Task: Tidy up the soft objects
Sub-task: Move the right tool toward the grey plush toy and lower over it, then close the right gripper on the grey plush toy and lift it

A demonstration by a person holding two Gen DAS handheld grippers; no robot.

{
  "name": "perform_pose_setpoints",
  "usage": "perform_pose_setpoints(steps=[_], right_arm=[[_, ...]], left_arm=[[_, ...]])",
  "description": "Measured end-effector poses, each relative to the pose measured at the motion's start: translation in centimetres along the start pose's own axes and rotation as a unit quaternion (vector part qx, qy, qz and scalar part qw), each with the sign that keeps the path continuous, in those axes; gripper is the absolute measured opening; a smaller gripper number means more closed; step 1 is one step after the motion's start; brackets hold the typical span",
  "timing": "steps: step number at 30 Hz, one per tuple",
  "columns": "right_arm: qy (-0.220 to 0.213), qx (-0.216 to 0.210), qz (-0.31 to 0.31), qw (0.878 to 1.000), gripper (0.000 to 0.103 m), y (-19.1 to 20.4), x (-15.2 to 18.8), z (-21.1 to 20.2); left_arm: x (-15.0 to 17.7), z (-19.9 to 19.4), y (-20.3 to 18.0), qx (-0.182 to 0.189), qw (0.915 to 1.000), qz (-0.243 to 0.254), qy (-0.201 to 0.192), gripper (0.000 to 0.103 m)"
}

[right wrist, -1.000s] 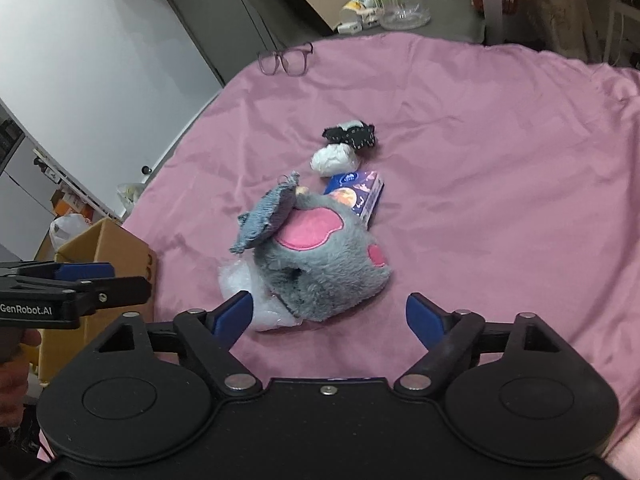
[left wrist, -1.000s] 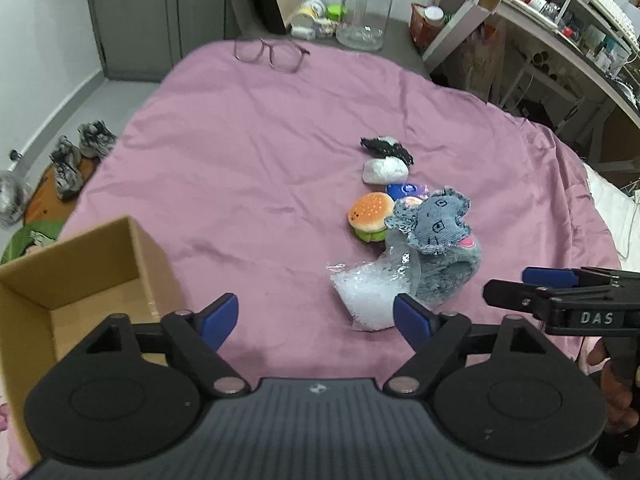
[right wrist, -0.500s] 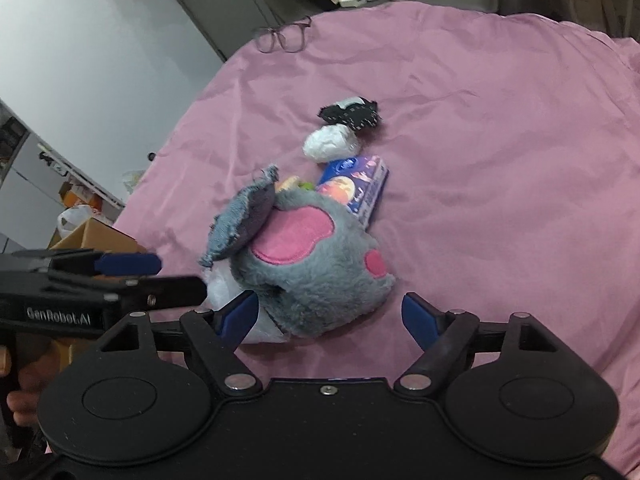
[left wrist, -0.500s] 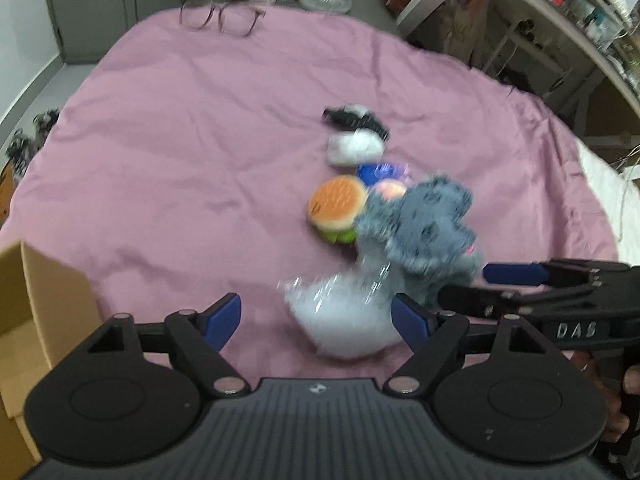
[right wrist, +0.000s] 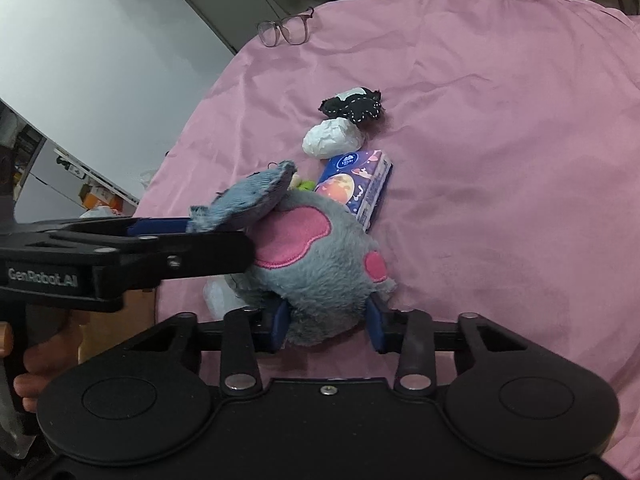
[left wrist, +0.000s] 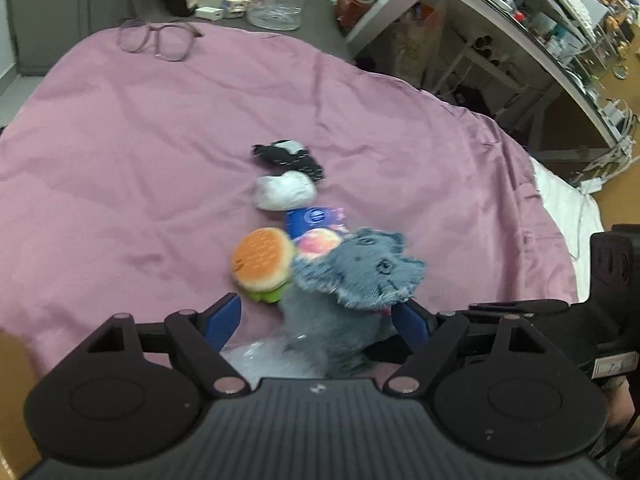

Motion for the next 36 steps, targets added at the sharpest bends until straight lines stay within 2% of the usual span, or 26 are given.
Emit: perform_pose_setpoints(steps=[5, 11, 14, 18, 21, 25, 29, 31, 32, 33, 36], right_arm=[[-0.005, -0.009, 0.011, 1.0, 0.03, -0.5, -0.1, -0.6], [-0.013, -0.023, 0.029, 0.999, 0.027, -1.0, -0.2, -1.8], [-0.009, -0.036, 0.054, 0.998, 0.025, -1.5, 0.0, -2.3], [-0.015, -0.035, 0.063, 0.997, 0.022, -1.5, 0.1, -3.4], [-0.014, -0.048, 0.079, 0.996, 0.018, -1.5, 0.2, -4.2], [-0.021, -0.047, 0.07, 0.996, 0.014, -0.8, 0.2, -5.5], [-0.025, -0.046, 0.069, 0.996, 0.013, -0.7, 0.5, -6.1], [-0.025, -0.042, 0.07, 0.996, 0.012, -0.9, 0.8, -6.1], [-0.025, -0.04, 0.07, 0.996, 0.003, -1.0, 1.0, -6.2], [-0.025, -0.041, 0.071, 0.996, 0.0, -1.1, 1.1, -6.2], [-0.023, -0.04, 0.073, 0.996, 0.0, -1.4, 1.4, -6.3]], left_arm=[[-0.2, 1.2, -1.1, 0.024, 0.9994, 0.014, 0.018, 0.082], [0.1, 1.4, -1.3, 0.06, 0.9977, -0.014, 0.029, 0.082], [0.0, 0.7, -1.4, 0.066, 0.997, -0.024, 0.03, 0.082], [0.4, -0.1, -1.6, 0.058, 0.9974, -0.025, 0.034, 0.081], [0.8, -0.9, -1.9, 0.057, 0.9975, -0.026, 0.034, 0.07], [1.3, -1.5, -1.7, 0.055, 0.9969, -0.04, 0.04, 0.056], [2.1, -1.5, -1.3, 0.036, 0.9968, -0.053, 0.048, 0.055], [2.3, -1.2, -1.2, 0.036, 0.9964, -0.057, 0.051, 0.05], [2.3, -1.1, -1.4, 0.035, 0.9966, -0.053, 0.052, 0.049], [2.3, -1.0, -1.6, 0.034, 0.9969, -0.048, 0.052, 0.047], [2.1, -0.5, -2.4, 0.036, 0.9975, -0.033, 0.051, 0.044]])
Point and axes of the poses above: each gripper's, at about its wrist camera, not at the fingertips, and z roughly the way its jaws point, y to its left, x to its underside, the point moved 2 cm from there along z, roughly the way its jaws point, and after that the axes turned 5 degrees about x, right-handed, at the moved point
